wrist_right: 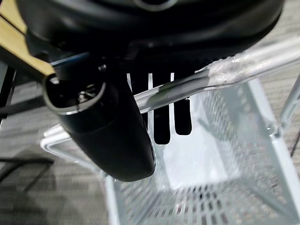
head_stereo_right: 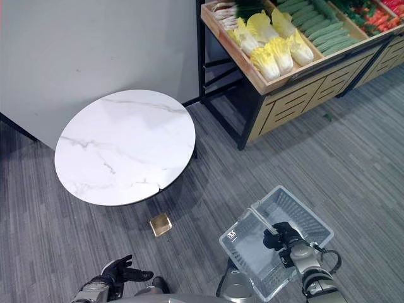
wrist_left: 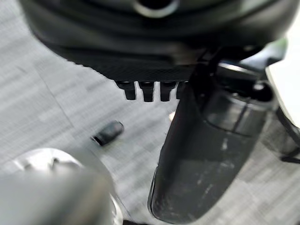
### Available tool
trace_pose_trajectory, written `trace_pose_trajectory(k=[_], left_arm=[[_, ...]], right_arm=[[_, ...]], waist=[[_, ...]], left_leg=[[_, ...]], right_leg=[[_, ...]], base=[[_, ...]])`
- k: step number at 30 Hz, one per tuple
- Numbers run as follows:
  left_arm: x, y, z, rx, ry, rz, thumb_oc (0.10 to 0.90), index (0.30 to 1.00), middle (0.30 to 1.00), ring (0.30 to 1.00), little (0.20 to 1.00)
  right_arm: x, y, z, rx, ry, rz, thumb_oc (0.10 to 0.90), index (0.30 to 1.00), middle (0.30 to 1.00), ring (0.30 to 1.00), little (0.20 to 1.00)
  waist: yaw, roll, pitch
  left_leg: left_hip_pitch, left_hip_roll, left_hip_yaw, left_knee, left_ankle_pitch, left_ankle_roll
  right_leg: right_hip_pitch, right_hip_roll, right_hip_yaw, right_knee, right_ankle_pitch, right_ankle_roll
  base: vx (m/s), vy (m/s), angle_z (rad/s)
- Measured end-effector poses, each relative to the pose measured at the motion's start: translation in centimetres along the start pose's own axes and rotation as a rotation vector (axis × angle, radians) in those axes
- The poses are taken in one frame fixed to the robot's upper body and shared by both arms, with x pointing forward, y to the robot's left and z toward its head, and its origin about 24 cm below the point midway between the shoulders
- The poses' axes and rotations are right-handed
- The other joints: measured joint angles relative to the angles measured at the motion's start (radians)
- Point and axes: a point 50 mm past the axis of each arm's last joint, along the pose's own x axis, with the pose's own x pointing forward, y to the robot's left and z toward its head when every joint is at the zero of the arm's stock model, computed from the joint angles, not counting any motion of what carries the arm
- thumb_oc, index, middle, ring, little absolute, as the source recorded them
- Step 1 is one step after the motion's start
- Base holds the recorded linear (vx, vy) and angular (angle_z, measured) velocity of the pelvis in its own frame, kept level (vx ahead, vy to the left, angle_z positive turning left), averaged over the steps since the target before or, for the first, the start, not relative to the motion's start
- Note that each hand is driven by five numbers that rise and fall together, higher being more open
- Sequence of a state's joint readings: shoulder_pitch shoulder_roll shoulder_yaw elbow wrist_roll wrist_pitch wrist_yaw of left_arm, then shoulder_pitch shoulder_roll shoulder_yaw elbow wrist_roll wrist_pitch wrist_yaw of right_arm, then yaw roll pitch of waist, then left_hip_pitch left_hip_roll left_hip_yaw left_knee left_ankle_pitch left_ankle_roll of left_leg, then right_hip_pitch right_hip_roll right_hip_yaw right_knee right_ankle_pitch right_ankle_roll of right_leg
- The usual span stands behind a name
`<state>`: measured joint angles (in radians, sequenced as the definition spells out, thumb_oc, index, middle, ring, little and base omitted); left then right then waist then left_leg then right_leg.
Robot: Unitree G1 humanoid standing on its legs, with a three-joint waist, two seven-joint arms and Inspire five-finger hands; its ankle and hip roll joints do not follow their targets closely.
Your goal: Get the vegetables into the basket
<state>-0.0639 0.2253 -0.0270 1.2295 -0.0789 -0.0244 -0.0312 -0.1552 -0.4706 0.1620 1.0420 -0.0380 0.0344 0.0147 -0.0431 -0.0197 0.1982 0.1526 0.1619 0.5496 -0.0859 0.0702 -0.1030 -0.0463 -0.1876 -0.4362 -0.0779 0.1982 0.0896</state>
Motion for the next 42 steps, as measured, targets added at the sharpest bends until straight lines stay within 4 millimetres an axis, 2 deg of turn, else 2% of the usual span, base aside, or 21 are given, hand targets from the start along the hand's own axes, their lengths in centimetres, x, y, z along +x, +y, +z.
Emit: trace_pose_trajectory(k=[2, 6, 12, 16, 18, 21, 26, 28, 29, 30, 31, 32, 33, 34, 35, 36, 38, 40, 42], left_arm=[[0.0, 0.0, -0.3, 0.001, 0.016, 0.003, 0.9, 1.0, 1.0, 1.0, 1.0], [-0.2, 0.7, -1.4, 0.003, 0.057, 0.02, 0.9, 1.0, 1.0, 1.0, 1.0], [0.0, 0.6, -0.2, 0.024, 0.03, 0.019, 0.9, 1.0, 1.0, 1.0, 1.0], [0.2, 0.4, 1.3, 0.033, -0.01, 0.014, 0.9, 1.0, 1.0, 1.0, 1.0], [0.4, -0.7, 1.9, 0.047, -0.02, 0.012, 0.9, 1.0, 1.0, 1.0, 1.0], [0.4, -1.7, 2.6, 0.04, -0.049, 0.01, 0.9, 1.0, 1.0, 1.0, 1.0], [0.4, -2.0, 2.0, 0.035, -0.021, 0.014, 0.9, 1.0, 1.0, 1.0, 1.0], [0.4, -1.0, 2.5, 0.023, -0.037, 0.04, 0.9, 1.0, 1.0, 1.0, 1.0], [0.4, -0.7, 2.5, 0.024, -0.039, 0.046, 0.9, 1.0, 1.0, 1.0, 1.0], [0.4, -0.6, 2.7, 0.024, -0.049, 0.048, 0.9, 1.0, 1.0, 1.0, 1.0], [0.4, -0.6, 2.7, 0.024, -0.052, 0.047, 0.9, 1.0, 1.0, 1.0, 1.0], [0.4, -1.0, 4.1, 0.042, -0.111, 0.03, 0.9, 1.0, 1.0, 1.0, 1.0], [0.4, -1.3, 4.3, 0.038, -0.117, 0.023, 0.9, 1.0, 1.0, 1.0, 1.0], [0.4, -1.5, 4.6, 0.042, -0.128, 0.015, 0.9, 1.0, 1.0, 1.0, 1.0], [0.4, -1.7, 5.1, 0.054, -0.146, 0.008, 0.9, 1.0, 1.0, 1.0, 1.0], [0.4, -1.7, 5.0, 0.039, -0.145, 0.006, 0.9, 1.0, 1.0, 1.0, 1.0], [0.4, -1.8, 5.5, 0.022, -0.155, 0.005, 0.9, 1.0, 1.0, 1.0, 1.0], [0.4, -1.2, 6.0, 0.029, -0.163, 0.022, 0.9, 1.0, 1.0, 1.0, 1.0], [0.4, -1.2, 6.3, 0.031, -0.181, 0.02, 0.9, 1.0, 1.0, 1.0, 1.0]], right_arm=[[-0.2, 0.5, -1.0, 0.0, 0.024, 0.019, 0.4, 0.3, 0.3, 0.3, 0.3], [-0.2, 1.5, -0.7, 0.012, 0.008, 0.039, 0.4, 0.3, 0.3, 0.3, 0.3], [0.1, 1.0, 0.7, 0.013, -0.029, 0.014, 0.4, 0.3, 0.3, 0.3, 0.3], [0.3, 0.5, 2.4, 0.008, -0.08, -0.003, 0.4, 0.3, 0.3, 0.3, 0.3], [0.3, 0.8, 3.2, -0.005, -0.11, 0.007, 0.4, 0.3, 0.3, 0.3, 0.3], [0.2, 1.8, 3.3, -0.01, -0.125, 0.024, 0.4, 0.3, 0.3, 0.3, 0.3], [0.1, 3.2, 3.5, -0.013, -0.134, 0.063, 0.4, 0.3, 0.3, 0.3, 0.3], [0.0, 4.3, 3.6, -0.022, -0.137, 0.095, 0.4, 0.3, 0.3, 0.3, 0.3], [0.0, 4.7, 3.3, -0.022, -0.131, 0.108, 0.4, 0.3, 0.3, 0.3, 0.3], [-0.2, 5.1, 2.6, -0.02, -0.116, 0.118, 0.4, 0.3, 0.3, 0.3, 0.3], [-0.2, 5.1, 2.7, -0.021, -0.119, 0.119, 0.4, 0.3, 0.3, 0.3, 0.3], [-0.2, 4.9, 2.7, -0.019, -0.124, 0.112, 0.4, 0.3, 0.3, 0.3, 0.3], [-0.2, 5.0, 2.5, -0.019, -0.117, 0.112, 0.4, 0.3, 0.3, 0.3, 0.3], [-0.2, 5.0, 2.4, -0.017, -0.111, 0.108, 0.4, 0.3, 0.3, 0.3, 0.3], [-0.2, 5.0, 2.3, -0.013, -0.108, 0.111, 0.4, 0.3, 0.3, 0.3, 0.3], [-0.1, 5.0, 2.4, -0.013, -0.107, 0.112, 0.4, 0.3, 0.3, 0.3, 0.3], [0.0, 4.8, 2.8, -0.017, -0.117, 0.11, 0.4, 0.3, 0.3, 0.3, 0.3], [-0.2, 5.9, 2.7, -0.002, -0.135, 0.126, 0.4, 0.3, 0.3, 0.3, 0.3], [-0.3, 6.2, 1.7, -0.002, -0.098, 0.139, 0.4, 0.3, 0.3, 0.3, 0.3]], waist=[[0.0, -0.016, -0.01], [0.001, -0.009, -0.012], [-0.002, -0.003, 0.004], [-0.005, 0.019, 0.04], [0.0, 0.017, 0.042], [0.002, 0.007, 0.047], [0.003, -0.003, 0.049], [0.014, -0.033, 0.059], [0.02, -0.038, 0.058], [0.029, -0.039, 0.058], [0.03, -0.044, 0.059], [0.033, -0.074, 0.075], [0.03, -0.075, 0.076], [0.031, -0.081, 0.079], [0.053, -0.085, 0.082], [0.065, -0.092, 0.086], [0.082, -0.076, 0.088], [0.066, -0.112, 0.088], [0.057, -0.115, 0.086]], left_leg=[[-0.002, -0.011, -0.02, 0.001, 0.002, -0.004], [-0.049, -0.031, -0.029, 0.009, 0.002, -0.004], [-0.095, -0.034, -0.028, 0.009, 0.009, -0.005], [-0.11, -0.021, -0.029, 0.01, 0.01, -0.004], [-0.116, -0.014, -0.031, 0.009, 0.01, -0.004], [-0.136, 0.012, -0.056, 0.024, 0.012, -0.002], [-0.126, 0.067, -0.073, 0.049, 0.021, 0.006], [-0.153, 0.1, -0.119, 0.153, 0.022, 0.007], [-0.153, 0.114, -0.143, 0.181, 0.026, 0.009], [-0.154, 0.136, -0.19, 0.224, 0.034, -0.008], [-0.16, 0.139, -0.212, 0.239, 0.043, -0.025], [-0.189, 0.081, -0.333, 0.18, -0.011, -0.08], [-0.21, 0.071, -0.342, 0.142, -0.007, -0.075], [-0.231, 0.043, -0.403, 0.096, -0.012, -0.08], [-0.241, 0.01, -0.464, 0.008, 0.004, -0.059], [-0.261, -0.003, -0.52, -0.002, 0.01, -0.05], [-0.266, -0.004, -0.534, 0.011, 0.037, -0.013], [-0.256, -0.051, -0.496, 0.041, 0.031, 0.025], [-0.245, -0.087, -0.469, 0.043, 0.025, 0.044]], right_leg=[[0.005, -0.017, -0.007, 0.002, 0.003, 0.005], [-0.038, -0.042, -0.011, 0.009, 0.007, 0.022], [-0.08, -0.042, -0.008, -0.008, 0.022, 0.022], [-0.094, -0.028, -0.008, -0.008, 0.029, 0.009], [-0.097, -0.021, -0.011, -0.008, 0.024, 0.005], [-0.096, -0.003, -0.031, -0.007, 0.005, 0.001], [-0.081, 0.052, -0.036, -0.006, -0.032, -0.01], [-0.062, 0.062, -0.031, 0.0, -0.052, -0.026], [-0.046, 0.073, -0.03, -0.006, -0.057, -0.036], [-0.022, 0.084, -0.018, -0.007, -0.059, -0.058], [-0.017, 0.086, -0.014, -0.007, -0.063, -0.064], [-0.022, 0.073, 0.006, -0.009, -0.069, -0.079], [-0.022, 0.073, 0.007, -0.009, -0.074, -0.084], [-0.024, 0.074, 0.017, -0.009, -0.09, -0.082], [-0.032, 0.078, 0.052, -0.009, -0.086, -0.073], [-0.041, 0.08, 0.076, -0.009, -0.084, -0.071], [-0.046, 0.108, 0.135, -0.012, -0.067, -0.058], [-0.047, 0.064, 0.166, -0.008, -0.061, -0.022], [-0.047, 0.03, 0.193, -0.008, -0.048, -0.004]], base=[[-0.02, -0.094, 0.21], [-0.03, -0.064, 0.06], [0.01, -0.059, -0.01], [0.02, -0.139, -0.01], [0.02, -0.24, 0.05], [0.06, -0.19, 0.13], [0.1, -0.233, -0.08], [0.05, -0.114, -0.13], [0.06, -0.043, -0.16], [0.06, -0.04, -0.14], [0.14, 0.113, -0.18], [0.1, 0.115, -0.1], [0.17, 0.181, -0.07], [0.08, 0.115, -0.32], [0.08, 0.115, -0.57], [0.03, 0.168, -0.9], [0.04, 0.194, -1.18], [0.06, 0.256, -0.82], [0.01, 0.15, -0.21]])
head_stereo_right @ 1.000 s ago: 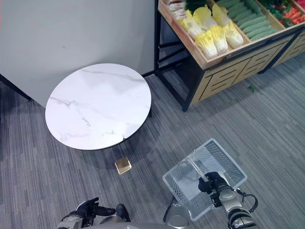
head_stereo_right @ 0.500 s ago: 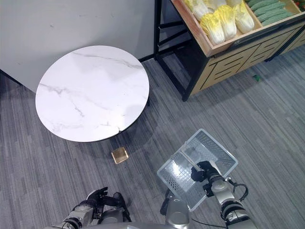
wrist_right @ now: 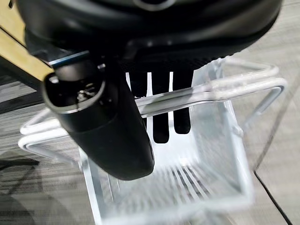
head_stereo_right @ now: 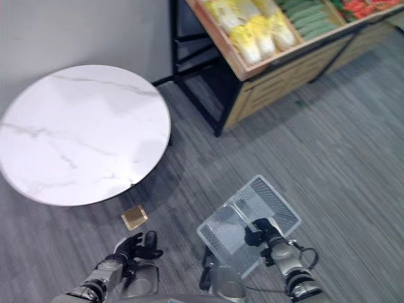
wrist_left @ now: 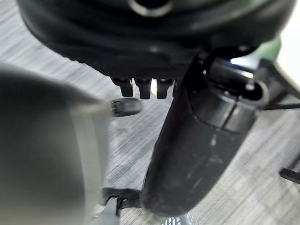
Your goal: Get the vegetables into the basket
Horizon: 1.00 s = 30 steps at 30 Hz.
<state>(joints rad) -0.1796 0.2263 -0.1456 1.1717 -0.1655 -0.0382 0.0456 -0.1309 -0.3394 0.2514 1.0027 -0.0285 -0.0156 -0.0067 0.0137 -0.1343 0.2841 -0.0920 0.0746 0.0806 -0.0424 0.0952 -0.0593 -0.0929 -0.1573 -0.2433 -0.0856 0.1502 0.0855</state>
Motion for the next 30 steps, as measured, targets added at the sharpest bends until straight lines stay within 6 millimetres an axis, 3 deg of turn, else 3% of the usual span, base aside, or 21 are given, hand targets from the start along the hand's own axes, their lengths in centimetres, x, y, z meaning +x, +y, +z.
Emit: trace_pose_trajectory(k=[4, 8, 9, 11, 13, 14, 16, 17, 18, 19, 20, 21, 22, 23, 24, 25, 26, 30], left_arm=[[-0.2, 1.5, -0.9, 0.024, 0.035, 0.042, 0.9, 1.0, 1.0, 1.0, 1.0], [-0.5, 2.3, -2.1, 0.034, 0.071, 0.069, 0.9, 1.0, 1.0, 1.0, 1.0], [-0.7, 2.4, -2.9, 0.042, 0.092, 0.072, 0.9, 1.0, 1.0, 1.0, 1.0], [-0.6, 2.3, -2.8, 0.059, 0.094, 0.068, 0.9, 1.0, 1.0, 1.0, 1.0], [-0.6, 2.2, -2.7, 0.069, 0.091, 0.064, 0.9, 1.0, 1.0, 1.0, 1.0], [-0.6, 2.5, -2.6, 0.068, 0.087, 0.07, 0.9, 1.0, 1.0, 1.0, 1.0], [-0.5, 2.6, -2.2, 0.058, 0.078, 0.076, 0.9, 1.0, 1.0, 1.0, 1.0], [-0.5, 2.7, -2.2, 0.066, 0.072, 0.077, 0.9, 1.0, 1.0, 1.0, 1.0], [-0.5, 3.0, -2.2, 0.075, 0.076, 0.082, 0.9, 1.0, 1.0, 1.0, 1.0], [-0.5, 2.9, -2.1, 0.075, 0.079, 0.08, 0.9, 1.0, 1.0, 1.0, 1.0], [-0.7, 2.7, -3.1, 0.065, 0.114, 0.07, 0.9, 1.0, 1.0, 1.0, 1.0], [-0.7, 2.2, -3.5, 0.048, 0.132, 0.058, 0.9, 1.0, 1.0, 1.0, 1.0], [-0.8, 1.8, -3.8, 0.026, 0.14, 0.052, 0.9, 1.0, 1.0, 1.0, 1.0], [-0.6, 1.7, -3.3, -0.018, 0.129, 0.056, 0.9, 1.0, 1.0, 1.0, 1.0], [-0.7, 1.6, -3.4, -0.024, 0.116, 0.054, 0.9, 1.0, 1.0, 1.0, 1.0], [-0.7, 1.6, -3.2, -0.029, 0.102, 0.054, 0.9, 1.0, 1.0, 1.0, 1.0], [-0.7, 1.3, -3.1, -0.036, 0.098, 0.048, 0.9, 1.0, 1.0, 1.0, 1.0], [-1.2, -0.8, -5.3, -0.095, 0.181, 0.003, 0.9, 1.0, 1.0, 1.0, 1.0]], right_arm=[[0.2, -0.1, 0.8, 0.019, -0.017, -0.01, 0.4, 0.3, 0.3, 0.3, 0.3], [0.6, 0.3, 2.2, 0.028, -0.044, -0.003, 0.4, 0.3, 0.3, 0.3, 0.3], [0.7, 0.6, 2.7, 0.03, -0.056, 0.004, 0.4, 0.3, 0.3, 0.3, 0.3], [0.7, 0.8, 2.8, 0.031, -0.064, 0.009, 0.4, 0.3, 0.3, 0.3, 0.3], [0.7, 0.8, 3.1, 0.031, -0.069, 0.012, 0.4, 0.3, 0.3, 0.3, 0.3], [0.9, 0.7, 3.9, 0.032, -0.092, 0.011, 0.4, 0.3, 0.3, 0.3, 0.3], [0.9, 0.8, 3.6, 0.032, -0.075, 0.015, 0.4, 0.3, 0.3, 0.3, 0.3], [0.8, 0.9, 3.2, 0.032, -0.058, 0.023, 0.4, 0.3, 0.3, 0.3, 0.3], [0.7, 1.0, 2.8, 0.032, -0.044, 0.023, 0.4, 0.3, 0.3, 0.3, 0.3], [0.7, 1.0, 2.2, 0.032, -0.026, 0.02, 0.4, 0.3, 0.3, 0.3, 0.3], [0.9, 0.8, 3.2, 0.025, -0.045, 0.017, 0.4, 0.3, 0.3, 0.3, 0.3], [0.9, 0.7, 3.9, -0.004, -0.068, 0.019, 0.4, 0.3, 0.3, 0.3, 0.3], [1.1, 0.4, 5.2, -0.029, -0.103, 0.019, 0.4, 0.3, 0.3, 0.3, 0.3], [0.9, 0.9, 4.4, -0.021, -0.092, 0.028, 0.4, 0.3, 0.3, 0.3, 0.3], [0.8, 1.3, 3.7, -0.027, -0.073, 0.049, 0.4, 0.3, 0.3, 0.3, 0.3], [0.5, 1.7, 2.8, -0.023, -0.055, 0.059, 0.4, 0.3, 0.3, 0.3, 0.3], [0.3, 1.9, 2.0, -0.019, -0.036, 0.062, 0.4, 0.3, 0.3, 0.3, 0.3], [0.0, 0.8, 0.5, -0.006, 0.005, 0.022, 0.4, 0.3, 0.3, 0.3, 0.3]], waist=[[-0.002, 0.003, 0.001], [-0.004, 0.003, 0.001], [0.003, 0.002, 0.001], [-0.008, -0.001, 0.001], [-0.008, -0.008, 0.004], [-0.008, -0.008, 0.005], [-0.007, -0.001, 0.006], [0.017, 0.022, 0.002], [0.022, 0.014, -0.006], [0.021, 0.013, -0.007], [0.028, 0.032, -0.011], [0.025, 0.041, -0.017], [0.058, 0.059, -0.02], [0.044, 0.069, -0.032], [0.053, 0.071, -0.041], [0.055, 0.067, -0.054], [0.05, 0.073, -0.065], [0.025, 0.123, -0.098]], left_leg=[[0.017, -0.045, 0.07, 0.017, -0.035, 0.03], [0.041, -0.052, 0.132, 0.02, -0.054, 0.034], [0.064, -0.046, 0.176, 0.021, -0.065, 0.039], [0.078, -0.057, 0.208, 0.037, -0.09, 0.044], [0.109, -0.053, 0.277, 0.037, -0.104, 0.058], [0.098, -0.037, 0.311, 0.044, -0.106, 0.067], [0.099, -0.015, 0.332, 0.04, -0.089, 0.067], [0.107, 0.019, 0.351, 0.036, -0.087, 0.062], [0.109, 0.024, 0.349, 0.039, -0.084, 0.049], [0.112, 0.016, 0.347, 0.048, -0.077, 0.035], [0.109, 0.036, 0.379, 0.085, -0.083, 0.047], [0.117, 0.017, 0.387, 0.077, -0.12, 0.085], [0.156, 0.009, 0.378, 0.0, -0.107, 0.076], [0.151, 0.027, 0.4, 0.036, -0.119, 0.061], [0.152, 0.046, 0.413, 0.056, -0.128, 0.051], [0.149, 0.058, 0.408, 0.072, -0.135, 0.04], [0.14, 0.076, 0.393, 0.082, -0.129, 0.027], [0.124, 0.125, 0.371, 0.076, -0.076, 0.007]], right_leg=[[-0.02, -0.037, 0.072, 0.003, 0.036, 0.024], [-0.044, -0.038, 0.128, 0.017, 0.043, 0.03], [-0.048, -0.038, 0.161, 0.025, 0.045, 0.035], [-0.05, -0.04, 0.176, 0.033, 0.057, 0.045], [-0.061, -0.035, 0.18, 0.022, 0.109, 0.07], [-0.073, -0.034, 0.151, -0.001, 0.151, 0.093], [-0.079, -0.037, 0.037, 0.051, 0.072, 0.074], [-0.067, -0.044, -0.049, 0.145, 0.015, 0.074], [-0.022, -0.057, -0.068, 0.159, -0.023, 0.069], [-0.004, -0.045, -0.064, 0.116, -0.02, 0.045], [-0.01, -0.018, -0.068, 0.086, 0.036, 0.016], [-0.011, 0.0, -0.055, 0.032, 0.1, 0.012], [-0.029, 0.015, -0.073, -0.003, 0.127, 0.084], [-0.032, -0.023, -0.221, 0.127, -0.033, 0.024], [-0.037, -0.045, -0.257, 0.21, -0.067, 0.028], [-0.034, -0.047, -0.242, 0.238, -0.096, 0.032], [-0.032, -0.03, -0.243, 0.234, -0.106, 0.012], [-0.025, 0.038, -0.264, 0.204, -0.114, -0.053]], base=[[-0.03, 0.216, -0.46], [-0.03, 0.194, -0.59], [-0.02, 0.124, -0.54], [-0.05, 0.166, -0.72], [-0.09, 0.066, -0.92], [-0.09, 0.028, -0.59], [-0.08, 0.028, -0.43], [-0.11, 0.059, -0.45], [-0.15, 0.054, -0.41], [-0.16, 0.033, -0.7], [-0.02, -0.032, -1.3], [0.0, -0.107, -2.25], [0.04, -0.181, -1.77], [-0.01, -0.223, -1.37], [0.01, -0.203, -0.39], [0.0, -0.155, -0.1], [0.0, -0.143, 0.08], [0.0, -0.252, 0.05]])
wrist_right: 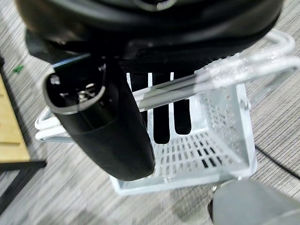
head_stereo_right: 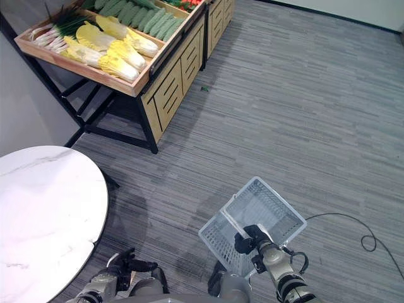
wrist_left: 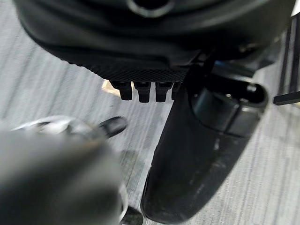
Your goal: Get the vegetables into the basket
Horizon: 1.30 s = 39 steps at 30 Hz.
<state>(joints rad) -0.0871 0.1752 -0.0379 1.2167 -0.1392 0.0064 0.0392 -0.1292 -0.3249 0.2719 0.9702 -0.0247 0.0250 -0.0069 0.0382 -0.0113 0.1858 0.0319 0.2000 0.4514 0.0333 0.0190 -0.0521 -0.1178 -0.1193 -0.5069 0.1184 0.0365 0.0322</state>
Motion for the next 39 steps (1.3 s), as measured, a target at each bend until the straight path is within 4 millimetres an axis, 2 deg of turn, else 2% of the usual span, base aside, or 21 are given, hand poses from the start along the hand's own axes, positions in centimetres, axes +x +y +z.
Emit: trace_pose_trajectory(k=[4, 5, 6, 7, 9, 10, 12, 13, 14, 15, 16, 17, 18, 22, 25, 29, 30, 31, 32, 37, 39], left_arm=[[0.1, 0.6, 0.7, -0.035, -0.015, 0.013, 0.9, 1.0, 1.0, 1.0, 1.0], [0.1, 0.8, 0.5, -0.047, -0.01, 0.022, 0.9, 1.0, 1.0, 1.0, 1.0], [0.1, 1.5, 1.9, -0.069, -0.058, 0.034, 0.9, 1.0, 1.0, 1.0, 1.0], [0.2, 1.6, 2.5, -0.073, -0.076, 0.037, 0.9, 1.0, 1.0, 1.0, 1.0], [0.2, 1.5, 2.5, -0.072, -0.076, 0.037, 0.9, 1.0, 1.0, 1.0, 1.0], [0.2, 1.2, 2.5, -0.072, -0.072, 0.031, 0.9, 1.0, 1.0, 1.0, 1.0], [0.3, 0.7, 3.4, -0.083, -0.088, 0.017, 0.9, 1.0, 1.0, 1.0, 1.0], [0.3, 0.8, 3.5, -0.08, -0.089, 0.019, 0.9, 1.0, 1.0, 1.0, 1.0], [0.3, 1.1, 3.5, -0.076, -0.091, 0.023, 0.9, 1.0, 1.0, 1.0, 1.0], [0.3, 0.9, 3.5, -0.074, -0.091, 0.019, 0.9, 1.0, 1.0, 1.0, 1.0], [0.3, 0.3, 3.3, -0.08, -0.089, 0.008, 0.9, 1.0, 1.0, 1.0, 1.0], [0.3, 0.2, 3.5, -0.08, -0.096, 0.005, 0.9, 1.0, 1.0, 1.0, 1.0], [0.3, 0.2, 4.0, -0.081, -0.111, 0.003, 0.9, 1.0, 1.0, 1.0, 1.0], [0.3, -0.3, 5.3, -0.103, -0.159, -0.013, 0.9, 1.0, 1.0, 1.0, 1.0], [0.3, -0.1, 5.4, -0.101, -0.164, -0.008, 0.9, 1.0, 1.0, 1.0, 1.0], [0.2, 1.3, 6.2, -0.09, -0.188, 0.035, 0.9, 1.0, 1.0, 1.0, 1.0], [0.1, 2.3, 6.6, -0.082, -0.2, 0.064, 0.9, 1.0, 1.0, 1.0, 1.0], [0.1, 3.2, 6.8, -0.074, -0.209, 0.086, 0.9, 1.0, 1.0, 1.0, 1.0], [0.0, 3.9, 7.0, -0.069, -0.214, 0.101, 0.9, 1.0, 1.0, 1.0, 1.0], [0.0, 3.6, 5.6, -0.068, -0.175, 0.094, 0.9, 1.0, 1.0, 1.0, 1.0], [0.1, 2.7, 4.8, -0.072, -0.148, 0.068, 0.9, 1.0, 1.0, 1.0, 1.0]], right_arm=[[-0.1, 0.1, -0.4, 0.012, 0.01, -0.001, 0.4, 0.3, 0.3, 0.3, 0.3], [-0.1, 0.3, -0.5, 0.01, 0.016, 0.005, 0.4, 0.3, 0.3, 0.3, 0.3], [0.0, 0.3, 0.0, -0.005, 0.004, 0.009, 0.4, 0.3, 0.3, 0.3, 0.3], [0.0, 0.3, 0.2, -0.008, -0.004, 0.008, 0.4, 0.3, 0.3, 0.3, 0.3], [0.2, 0.2, 1.2, -0.016, -0.033, 0.007, 0.4, 0.3, 0.3, 0.3, 0.3], [0.3, 0.1, 1.5, -0.02, -0.039, 0.006, 0.4, 0.3, 0.3, 0.3, 0.3], [0.4, -0.1, 1.6, -0.024, -0.029, -0.009, 0.4, 0.3, 0.3, 0.3, 0.3], [0.5, 0.0, 1.7, -0.025, -0.032, -0.007, 0.4, 0.3, 0.3, 0.3, 0.3], [0.5, 0.1, 2.4, 0.003, -0.061, -0.012, 0.4, 0.3, 0.3, 0.3, 0.3], [0.5, -0.1, 2.5, 0.026, -0.064, -0.022, 0.4, 0.3, 0.3, 0.3, 0.3], [0.5, -0.4, 2.3, 0.031, -0.058, -0.034, 0.4, 0.3, 0.3, 0.3, 0.3], [0.4, -0.3, 1.9, 0.028, -0.043, -0.035, 0.4, 0.3, 0.3, 0.3, 0.3], [0.4, -0.3, 1.6, 0.028, -0.033, -0.037, 0.4, 0.3, 0.3, 0.3, 0.3], [0.3, -0.9, 1.1, 0.028, -0.018, -0.057, 0.4, 0.3, 0.3, 0.3, 0.3], [0.3, -0.8, 1.4, 0.036, -0.026, -0.053, 0.4, 0.3, 0.3, 0.3, 0.3], [0.5, -0.4, 2.3, 0.029, -0.045, -0.034, 0.4, 0.3, 0.3, 0.3, 0.3], [0.6, -0.1, 2.6, 0.022, -0.065, -0.025, 0.4, 0.3, 0.3, 0.3, 0.3], [0.6, 0.3, 2.8, 0.024, -0.073, -0.011, 0.4, 0.3, 0.3, 0.3, 0.3], [0.6, 0.7, 2.9, 0.027, -0.077, 0.001, 0.4, 0.3, 0.3, 0.3, 0.3], [0.6, 1.2, 3.1, 0.038, -0.093, 0.015, 0.4, 0.3, 0.3, 0.3, 0.3], [0.6, 1.0, 3.4, 0.043, -0.106, 0.01, 0.4, 0.3, 0.3, 0.3, 0.3]], waist=[[0.006, -0.013, 0.013], [0.008, -0.018, 0.018], [0.033, -0.05, 0.042], [0.032, -0.058, 0.051], [0.026, -0.069, 0.057], [0.027, -0.063, 0.061], [0.031, -0.037, 0.079], [0.033, -0.042, 0.08], [0.035, -0.067, 0.085], [0.031, -0.062, 0.086], [0.03, -0.038, 0.082], [0.018, -0.048, 0.088], [0.016, -0.057, 0.089], [0.022, -0.071, 0.098], [0.029, -0.072, 0.098], [0.062, -0.075, 0.101], [0.069, -0.088, 0.102], [0.076, -0.11, 0.107], [0.078, -0.123, 0.112], [0.074, -0.126, 0.113], [0.06, -0.122, 0.114]], left_leg=[[-0.069, 0.056, -0.063, 0.153, 0.026, -0.018], [-0.086, 0.075, -0.133, 0.218, 0.061, -0.072], [-0.182, 0.075, -0.286, 0.365, 0.073, -0.109], [-0.2, 0.06, -0.328, 0.348, 0.054, -0.124], [-0.166, -0.015, -0.369, 0.008, 0.045, -0.125], [-0.165, -0.045, -0.365, -0.133, 0.08, -0.117], [-0.203, -0.032, -0.411, -0.126, 0.119, -0.124], [-0.203, -0.045, -0.413, -0.121, 0.12, -0.12], [-0.213, -0.092, -0.361, -0.059, 0.089, -0.059], [-0.208, -0.107, -0.333, -0.035, 0.074, -0.035], [-0.192, -0.093, -0.331, -0.038, 0.07, -0.041], [-0.176, -0.101, -0.32, -0.029, 0.081, -0.033], [-0.18, -0.109, -0.314, -0.031, 0.081, -0.032], [-0.174, -0.114, -0.297, -0.054, 0.08, -0.002], [-0.141, -0.139, -0.259, -0.066, 0.068, 0.039], [-0.12, -0.153, -0.236, -0.059, 0.042, 0.078], [-0.116, -0.164, -0.237, -0.06, 0.037, 0.084], [-0.106, -0.179, -0.238, -0.063, 0.037, 0.084], [-0.099, -0.185, -0.243, -0.066, 0.039, 0.082], [-0.072, -0.185, -0.246, -0.087, 0.034, 0.069], [-0.043, -0.178, -0.263, -0.128, 0.045, 0.102]], right_leg=[[0.011, 0.033, 0.0, -0.003, -0.043, -0.026], [0.031, 0.057, 0.008, -0.023, -0.048, -0.04], [0.037, 0.064, 0.039, -0.043, -0.041, -0.053], [0.038, 0.074, 0.054, -0.066, -0.031, -0.038], [0.04, 0.095, 0.075, -0.152, -0.004, 0.006], [0.039, 0.111, 0.064, -0.178, -0.018, 0.021], [0.034, 0.164, 0.068, -0.142, -0.015, -0.012], [0.035, 0.171, 0.084, -0.145, -0.019, -0.014], [0.028, 0.158, 0.129, -0.137, -0.032, -0.022], [0.02, 0.153, 0.119, -0.116, -0.05, 0.008], [0.0, 0.156, 0.116, -0.066, -0.052, -0.009], [0.01, 0.148, 0.114, -0.073, -0.042, -0.082], [0.011, 0.14, 0.118, -0.079, -0.036, -0.059], [0.014, 0.108, 0.164, -0.064, -0.026, -0.072], [0.012, 0.075, 0.21, -0.048, -0.022, -0.032], [0.018, -0.036, 0.225, -0.011, -0.023, 0.077], [0.038, -0.096, 0.233, -0.036, 0.027, 0.132], [0.059, -0.139, 0.242, -0.042, 0.085, 0.156], [0.078, -0.142, 0.258, -0.055, 0.075, 0.172], [0.101, -0.136, 0.253, -0.055, 0.075, 0.172], [0.036, -0.143, 0.285, 0.082, 0.065, 0.18]], base=[[0.01, -0.2, 0.12], [0.03, -0.058, -0.4], [0.12, 0.073, -0.52], [0.14, 0.142, -0.64], [0.16, 0.187, -0.62], [0.21, 0.282, -0.79], [0.18, 0.376, -0.58], [0.11, 0.37, -0.75], [0.08, 0.274, -0.9], [0.04, 0.151, -0.96], [0.06, 0.208, -0.77], [0.06, 0.206, -0.54], [0.04, 0.181, -0.28], [0.01, 0.172, -0.22], [0.01, 0.104, -0.27], [0.02, 0.087, -0.13], [0.02, 0.074, -0.02], [0.02, 0.097, 0.19], [0.02, 0.1, 0.13], [0.05, 0.071, 0.02], [0.08, 0.002, -0.03]])
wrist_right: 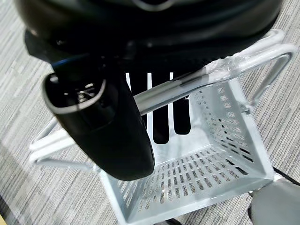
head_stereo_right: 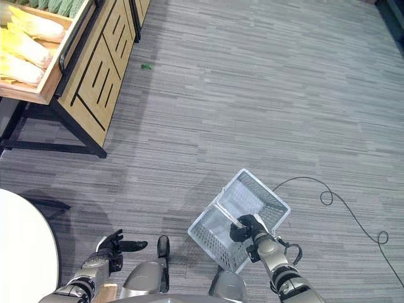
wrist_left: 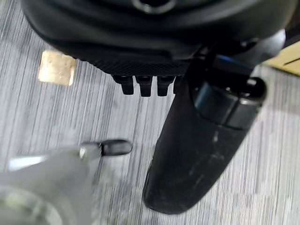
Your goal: Get the vegetables into the basket
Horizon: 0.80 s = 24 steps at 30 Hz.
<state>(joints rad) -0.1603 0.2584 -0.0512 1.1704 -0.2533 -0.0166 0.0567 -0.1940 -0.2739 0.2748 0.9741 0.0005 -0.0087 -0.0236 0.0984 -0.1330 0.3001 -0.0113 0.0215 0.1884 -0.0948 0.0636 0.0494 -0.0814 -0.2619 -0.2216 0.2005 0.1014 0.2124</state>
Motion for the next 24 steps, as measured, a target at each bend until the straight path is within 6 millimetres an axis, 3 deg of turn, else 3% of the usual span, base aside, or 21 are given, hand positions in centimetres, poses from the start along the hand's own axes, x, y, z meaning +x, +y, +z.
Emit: trace_pose_trajectory(k=[1, 3, 4, 5, 7, 8, 9, 11, 24], left_arm=[[0.0, -0.2, -0.3, 0.003, 0.013, -0.004, 0.9, 1.0, 1.0, 1.0, 1.0], [-0.1, 0.2, -0.8, 0.021, 0.034, 0.005, 0.9, 1.0, 1.0, 1.0, 1.0], [0.0, 0.2, -0.6, 0.022, 0.029, 0.005, 0.9, 1.0, 1.0, 1.0, 1.0], [-0.1, 0.3, -0.6, 0.025, 0.027, 0.007, 0.9, 1.0, 1.0, 1.0, 1.0], [-0.1, 0.7, -0.8, 0.037, 0.03, 0.017, 0.9, 1.0, 1.0, 1.0, 1.0], [-0.2, 0.8, -1.2, 0.043, 0.038, 0.018, 0.9, 1.0, 1.0, 1.0, 1.0], [-0.3, 0.7, -1.7, 0.046, 0.054, 0.016, 0.9, 1.0, 1.0, 1.0, 1.0], [-0.4, 0.7, -2.3, 0.045, 0.07, 0.016, 0.9, 1.0, 1.0, 1.0, 1.0], [-0.3, 0.3, -1.7, 0.071, 0.053, 0.006, 0.9, 1.0, 1.0, 1.0, 1.0]], right_arm=[[0.0, -0.1, 0.3, 0.005, -0.017, -0.009, 0.4, 0.3, 0.3, 0.3, 0.3], [0.0, 0.0, 0.9, 0.012, -0.053, -0.006, 0.4, 0.3, 0.3, 0.3, 0.3], [-0.1, 0.1, 0.6, 0.017, -0.039, -0.006, 0.4, 0.3, 0.3, 0.3, 0.3], [-0.2, 0.3, 0.0, 0.025, -0.019, -0.002, 0.4, 0.3, 0.3, 0.3, 0.3], [-0.2, 1.0, -0.7, 0.046, 0.012, 0.013, 0.4, 0.3, 0.3, 0.3, 0.3], [-0.1, 1.1, -0.6, 0.053, 0.013, 0.015, 0.4, 0.3, 0.3, 0.3, 0.3], [0.0, 1.0, -0.2, 0.054, 0.005, 0.009, 0.4, 0.3, 0.3, 0.3, 0.3], [0.0, 0.7, -0.2, 0.052, 0.007, -0.002, 0.4, 0.3, 0.3, 0.3, 0.3], [-0.2, 0.3, -1.6, 0.045, 0.059, -0.008, 0.4, 0.3, 0.3, 0.3, 0.3]], waist=[[-0.009, 0.004, 0.001], [-0.031, -0.015, -0.008], [-0.035, -0.035, -0.021], [-0.033, -0.037, -0.022], [-0.025, -0.081, -0.047], [-0.018, -0.07, -0.044], [-0.023, -0.042, -0.036], [-0.031, -0.027, -0.032], [-0.032, -0.009, -0.037]], left_leg=[[0.003, 0.005, -0.002, 0.005, 0.0, 0.004], [0.0, -0.002, -0.027, 0.006, 0.003, 0.009], [-0.002, -0.008, -0.047, 0.006, 0.004, 0.01], [-0.001, -0.019, -0.05, 0.006, 0.005, 0.008], [0.006, -0.048, -0.056, 0.006, 0.0, -0.009], [0.014, -0.042, -0.05, 0.006, -0.004, -0.021], [0.02, -0.029, -0.05, 0.006, -0.005, -0.037], [0.026, -0.022, -0.053, 0.006, -0.008, -0.046], [0.055, -0.014, -0.069, 0.009, -0.022, -0.072]], right_leg=[[-0.044, -0.005, 0.012, 0.053, -0.048, 0.015], [-0.054, -0.002, 0.003, -0.068, -0.054, 0.015], [-0.04, 0.004, 0.003, -0.145, -0.029, 0.009], [-0.038, 0.002, -0.003, -0.164, -0.008, 0.005], [-0.033, -0.001, -0.012, -0.172, 0.049, -0.02], [-0.02, 0.004, -0.016, -0.183, 0.043, -0.045], [-0.008, 0.019, -0.023, -0.194, 0.046, -0.043], [0.011, 0.028, -0.03, -0.214, 0.046, -0.044], [0.065, 0.031, -0.051, -0.244, 0.04, -0.051]], base=[[0.05, -0.025, 0.04], [0.04, 0.007, 0.41], [0.01, 0.031, 0.63], [0.03, 0.028, 0.62], [0.03, -0.008, 0.2], [0.02, -0.026, -0.06], [0.02, -0.026, -0.11], [0.01, -0.031, 0.02], [0.02, -0.046, 0.04]])
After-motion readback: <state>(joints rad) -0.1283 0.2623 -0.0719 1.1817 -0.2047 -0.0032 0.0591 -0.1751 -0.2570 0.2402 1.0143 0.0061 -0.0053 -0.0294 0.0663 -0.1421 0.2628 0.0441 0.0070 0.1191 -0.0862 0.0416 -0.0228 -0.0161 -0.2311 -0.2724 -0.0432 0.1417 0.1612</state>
